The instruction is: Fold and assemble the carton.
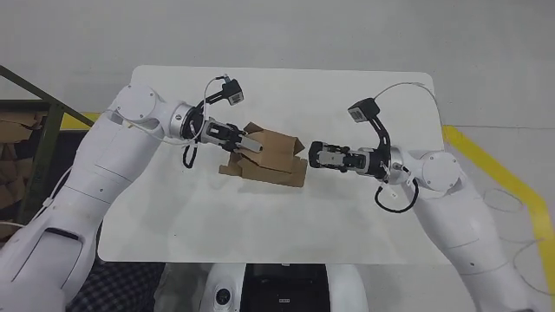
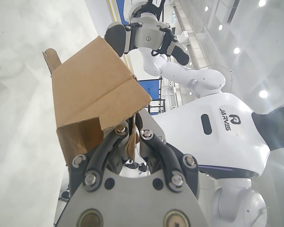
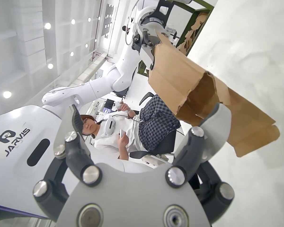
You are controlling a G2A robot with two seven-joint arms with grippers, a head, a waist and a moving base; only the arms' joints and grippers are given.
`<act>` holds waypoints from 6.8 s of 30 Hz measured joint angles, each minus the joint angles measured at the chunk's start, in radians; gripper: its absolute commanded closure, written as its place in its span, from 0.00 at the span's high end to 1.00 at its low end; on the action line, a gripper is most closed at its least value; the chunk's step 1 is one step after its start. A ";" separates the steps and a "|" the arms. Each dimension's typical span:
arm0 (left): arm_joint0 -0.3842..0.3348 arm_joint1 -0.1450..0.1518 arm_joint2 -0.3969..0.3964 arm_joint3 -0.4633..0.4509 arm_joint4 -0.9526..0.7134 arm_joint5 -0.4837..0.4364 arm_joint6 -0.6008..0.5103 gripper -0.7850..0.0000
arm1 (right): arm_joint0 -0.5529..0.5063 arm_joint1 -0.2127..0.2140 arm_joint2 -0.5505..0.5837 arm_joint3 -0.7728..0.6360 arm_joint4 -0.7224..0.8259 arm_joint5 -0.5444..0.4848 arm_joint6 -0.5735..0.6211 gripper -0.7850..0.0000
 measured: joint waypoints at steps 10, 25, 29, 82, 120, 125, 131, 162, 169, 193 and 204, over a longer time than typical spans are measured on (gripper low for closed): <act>-0.019 -0.001 0.031 0.007 -0.017 -0.010 0.000 0.00 | 0.022 -0.018 -0.068 0.030 0.061 -0.012 0.006 1.00; -0.027 0.005 0.058 0.016 -0.077 -0.032 0.000 0.00 | 0.058 -0.045 -0.137 0.116 0.131 -0.014 -0.008 0.88; -0.030 0.009 0.065 0.015 -0.082 -0.036 0.000 0.00 | 0.069 -0.051 -0.147 0.137 0.139 -0.019 -0.002 0.46; -0.037 0.059 0.094 -0.048 -0.210 -0.046 0.000 1.00 | 0.091 -0.077 -0.164 0.248 0.081 -0.032 0.026 0.00; -0.120 0.000 0.169 -0.112 -0.083 -0.017 0.015 1.00 | 0.078 -0.085 -0.167 0.223 0.031 -0.019 0.001 0.00; -0.097 0.004 0.132 -0.089 -0.102 -0.025 0.022 1.00 | 0.073 -0.085 -0.158 0.227 0.042 -0.024 0.001 0.00; -0.043 0.024 0.061 -0.070 -0.125 -0.027 0.006 1.00 | 0.067 -0.084 -0.150 0.225 0.057 -0.029 0.005 0.00; -0.005 0.017 0.001 -0.079 -0.043 0.021 0.041 1.00 | 0.066 -0.100 -0.208 0.184 0.054 -0.016 0.053 0.00; -0.009 0.013 -0.010 -0.057 -0.038 0.021 0.031 1.00 | 0.070 -0.101 -0.202 0.200 0.061 -0.024 0.045 0.00; 0.116 0.038 -0.070 -0.142 -0.098 0.068 0.000 1.00 | 0.050 -0.093 -0.121 0.250 0.065 -0.045 -0.053 0.00; 0.086 0.021 -0.003 -0.128 -0.092 0.068 0.000 1.00 | 0.043 -0.094 -0.116 0.236 0.069 -0.045 -0.055 0.00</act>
